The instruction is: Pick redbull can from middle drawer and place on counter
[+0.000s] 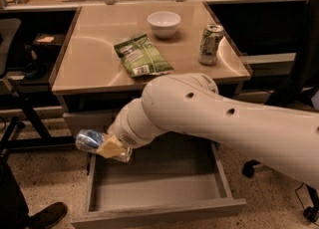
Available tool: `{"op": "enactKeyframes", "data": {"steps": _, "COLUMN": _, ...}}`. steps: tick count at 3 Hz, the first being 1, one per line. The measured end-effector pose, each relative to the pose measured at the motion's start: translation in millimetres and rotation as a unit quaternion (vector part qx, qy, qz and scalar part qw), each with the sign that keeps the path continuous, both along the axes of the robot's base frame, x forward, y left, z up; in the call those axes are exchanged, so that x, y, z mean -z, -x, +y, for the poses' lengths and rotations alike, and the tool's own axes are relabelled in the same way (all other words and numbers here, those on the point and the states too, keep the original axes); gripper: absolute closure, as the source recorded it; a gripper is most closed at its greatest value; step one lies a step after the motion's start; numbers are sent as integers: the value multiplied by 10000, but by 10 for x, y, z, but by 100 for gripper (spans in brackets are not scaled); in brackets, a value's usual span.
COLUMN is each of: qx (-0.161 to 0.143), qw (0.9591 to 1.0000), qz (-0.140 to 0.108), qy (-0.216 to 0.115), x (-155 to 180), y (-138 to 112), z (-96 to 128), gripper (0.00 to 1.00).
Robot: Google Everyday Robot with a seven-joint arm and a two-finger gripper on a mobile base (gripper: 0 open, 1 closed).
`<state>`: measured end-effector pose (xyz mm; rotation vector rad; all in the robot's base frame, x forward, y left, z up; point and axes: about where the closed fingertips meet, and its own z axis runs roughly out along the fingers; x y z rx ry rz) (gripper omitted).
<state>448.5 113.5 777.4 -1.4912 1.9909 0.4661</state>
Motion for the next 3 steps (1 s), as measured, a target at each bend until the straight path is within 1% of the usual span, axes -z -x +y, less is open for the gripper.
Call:
{"op": "enactKeyframes", "data": {"steps": 1, "qx": -242, "qw": 9985, "qz": -474, "qy": -101, "x": -558, "y": -105, "z": 278, "gripper": 100}}
{"op": "enactKeyframes", "data": {"steps": 2, "qx": -376, "qw": 9965, "qz": -740, "qy": -122, "x": -954, "y": -313, "z": 536, "gripper": 100}}
{"op": "enactKeyframes", "data": {"steps": 3, "qx": -422, "qw": 9958, "qz": -802, "qy": -144, "x": -1015, "y": -300, "z": 591, "gripper": 100}}
